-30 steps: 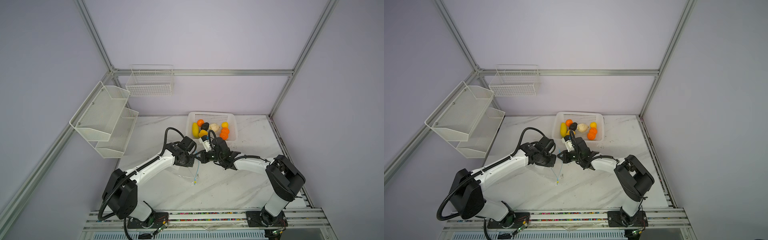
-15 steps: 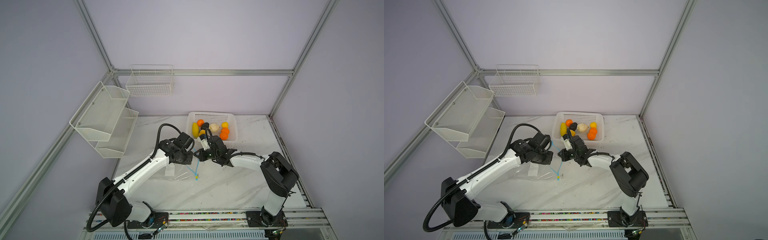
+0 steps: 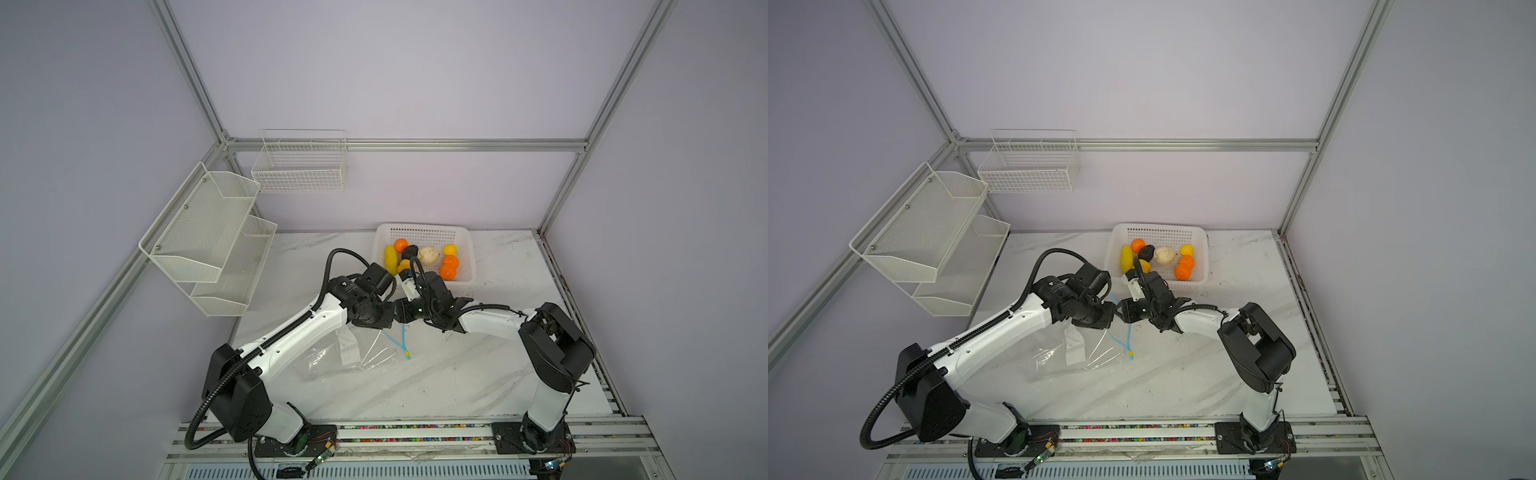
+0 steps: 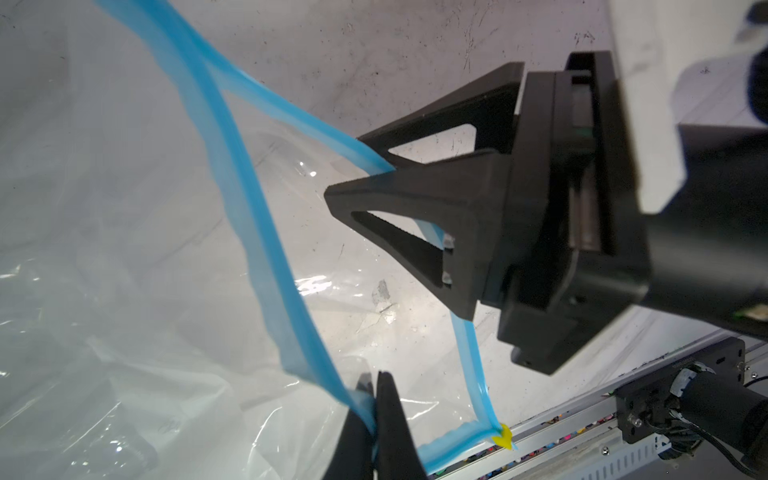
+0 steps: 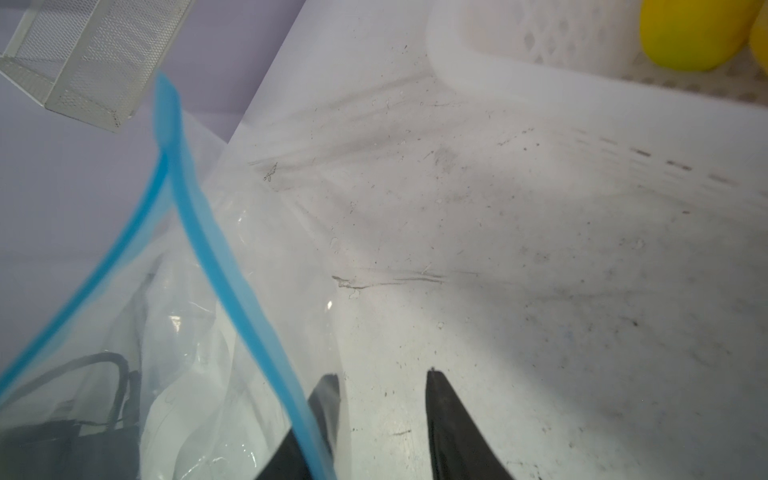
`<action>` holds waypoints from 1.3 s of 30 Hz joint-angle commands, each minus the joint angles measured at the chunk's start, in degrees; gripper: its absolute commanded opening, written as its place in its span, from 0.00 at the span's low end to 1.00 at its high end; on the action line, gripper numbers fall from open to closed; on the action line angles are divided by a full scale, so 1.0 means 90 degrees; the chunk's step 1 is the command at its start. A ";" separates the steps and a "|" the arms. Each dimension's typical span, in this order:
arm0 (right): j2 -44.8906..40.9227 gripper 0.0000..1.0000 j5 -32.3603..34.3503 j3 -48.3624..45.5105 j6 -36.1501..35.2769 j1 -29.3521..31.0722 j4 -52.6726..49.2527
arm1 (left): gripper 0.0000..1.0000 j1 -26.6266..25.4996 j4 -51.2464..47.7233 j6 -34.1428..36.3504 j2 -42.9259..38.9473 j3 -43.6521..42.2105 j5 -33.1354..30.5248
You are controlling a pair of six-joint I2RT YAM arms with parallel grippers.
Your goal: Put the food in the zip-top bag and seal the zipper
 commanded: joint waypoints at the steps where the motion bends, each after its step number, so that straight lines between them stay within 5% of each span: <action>1: 0.0061 0.48 0.0063 0.0088 -0.0126 0.0002 -0.0156 | 0.00 -0.0033 0.0383 -0.0079 -0.0046 0.0028 0.0105; 4: 0.0125 0.57 0.0237 0.0066 -0.0188 -0.0001 -0.0255 | 0.00 -0.0024 0.0485 -0.0078 -0.0008 0.0075 0.0139; 10: 0.0145 0.58 0.0734 -0.0108 -0.0136 -0.0107 -0.0326 | 0.00 0.0014 0.0537 -0.0034 0.0034 -0.0035 0.0223; 39: -0.1020 0.66 -0.0036 -0.0215 -0.0152 -0.0203 -0.0476 | 0.00 0.0328 0.0264 -0.0505 0.0454 -0.0030 0.0094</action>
